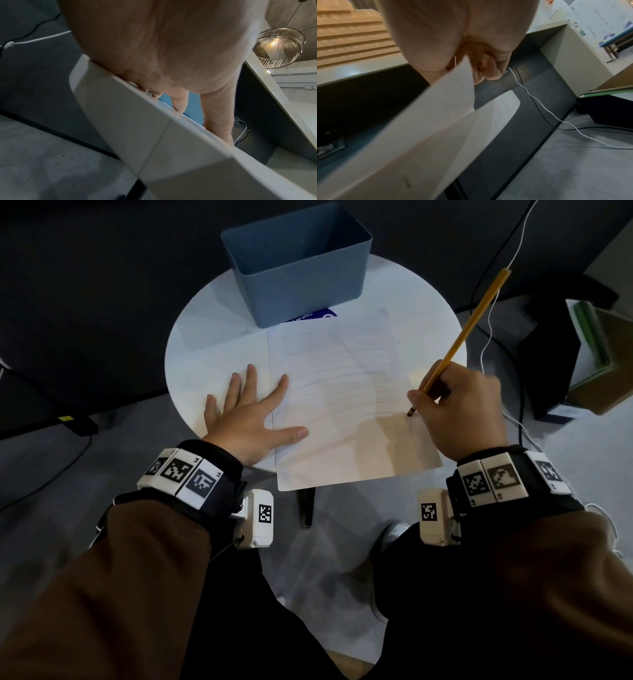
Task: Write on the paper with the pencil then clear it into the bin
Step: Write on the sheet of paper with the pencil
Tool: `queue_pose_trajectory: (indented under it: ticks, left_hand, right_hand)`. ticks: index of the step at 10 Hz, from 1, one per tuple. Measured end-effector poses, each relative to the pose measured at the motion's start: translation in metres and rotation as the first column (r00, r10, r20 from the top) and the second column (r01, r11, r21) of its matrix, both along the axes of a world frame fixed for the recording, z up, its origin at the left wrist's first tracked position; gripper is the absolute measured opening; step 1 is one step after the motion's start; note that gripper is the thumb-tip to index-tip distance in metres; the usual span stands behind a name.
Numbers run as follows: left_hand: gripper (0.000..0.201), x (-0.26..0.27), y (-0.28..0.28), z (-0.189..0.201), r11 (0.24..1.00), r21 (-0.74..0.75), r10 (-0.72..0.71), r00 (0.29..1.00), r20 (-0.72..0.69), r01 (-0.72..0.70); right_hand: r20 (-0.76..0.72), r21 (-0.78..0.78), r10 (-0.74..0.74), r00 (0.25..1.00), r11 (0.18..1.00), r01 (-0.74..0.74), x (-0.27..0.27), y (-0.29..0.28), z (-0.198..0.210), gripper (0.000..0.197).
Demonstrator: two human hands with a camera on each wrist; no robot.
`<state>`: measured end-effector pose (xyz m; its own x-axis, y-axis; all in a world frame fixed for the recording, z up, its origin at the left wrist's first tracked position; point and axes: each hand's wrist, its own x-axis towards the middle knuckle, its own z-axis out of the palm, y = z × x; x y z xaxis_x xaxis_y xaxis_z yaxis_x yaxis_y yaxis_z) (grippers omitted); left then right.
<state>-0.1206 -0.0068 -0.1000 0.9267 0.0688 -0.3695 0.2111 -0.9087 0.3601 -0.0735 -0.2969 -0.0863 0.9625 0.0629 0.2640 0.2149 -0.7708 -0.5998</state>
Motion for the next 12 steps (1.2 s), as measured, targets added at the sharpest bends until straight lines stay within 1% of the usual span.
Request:
queue_pose_trajectory:
  ticks: [1, 2, 3, 4, 5, 6, 7, 8, 9, 10, 11, 12]
  left_hand:
    - [0.089, 0.001, 0.001, 0.0, 1.0, 0.0, 0.0, 1.0, 0.001, 0.0]
    - [0.089, 0.001, 0.001, -0.001, 1.0, -0.001, -0.005, 1.0, -0.001, 0.005]
    - [0.09, 0.001, 0.001, -0.001, 1.0, 0.007, -0.006, 1.0, -0.005, 0.006]
    - [0.089, 0.0, 0.0, 0.001, 1.0, 0.013, -0.007, 1.0, -0.009, 0.007]
    - [0.089, 0.0, 0.0, 0.001, 1.0, 0.008, -0.002, 1.0, -0.011, 0.002]
    - [0.089, 0.0, 0.0, 0.0, 1.0, 0.01, -0.001, 1.0, -0.011, 0.001]
    - [0.089, 0.0, 0.0, 0.001, 1.0, 0.009, 0.0, 1.0, -0.01, 0.0]
    - [0.089, 0.0, 0.0, 0.001, 1.0, 0.003, 0.002, 1.0, -0.008, -0.002]
    - [0.089, 0.0, 0.0, 0.001, 1.0, 0.002, 0.001, 1.0, -0.007, -0.001]
    - [0.089, 0.0, 0.0, 0.0, 1.0, 0.003, 0.0, 1.0, -0.008, 0.0]
    - [0.089, 0.001, 0.0, -0.001, 1.0, 0.016, -0.001, 1.0, -0.009, 0.001]
    - [0.089, 0.001, 0.0, -0.001, 1.0, 0.008, 0.003, 1.0, -0.004, -0.003]
  right_hand:
    - [0.036, 0.022, 0.03, 0.999, 0.999, -0.03, -0.001, 0.005, 0.002, 0.014]
    - [0.018, 0.035, 0.083, 0.996, 0.996, -0.083, -0.004, 0.013, 0.001, 0.014]
    - [0.005, 0.019, 0.063, 0.998, 0.998, -0.063, -0.002, 0.01, -0.003, 0.013]
    - [0.002, 0.001, 0.011, 1.0, 1.0, -0.011, 0.0, 0.003, -0.001, 0.014]
    - [0.014, 0.01, 0.016, 1.0, 1.0, -0.016, -0.001, 0.005, 0.0, 0.013]
    - [0.012, 0.02, 0.077, 0.997, 0.997, -0.077, -0.004, 0.013, 0.001, 0.014]
    - [-0.006, 0.016, 0.07, 0.998, 0.997, -0.07, -0.005, 0.012, 0.0, 0.014]
    - [-0.02, 0.0, -0.006, 1.0, 1.0, 0.006, -0.001, 0.003, -0.001, 0.013]
    - [0.002, 0.002, -0.011, 1.0, 1.0, 0.011, -0.002, 0.004, 0.001, 0.013]
    - [0.016, 0.008, 0.038, 0.999, 0.999, -0.038, -0.005, 0.011, 0.002, 0.013]
    - [-0.002, -0.007, 0.048, 0.999, 0.999, -0.048, -0.003, 0.01, -0.001, 0.013]
    - [-0.012, -0.024, -0.019, 1.0, 1.0, 0.018, 0.0, 0.002, -0.001, 0.013]
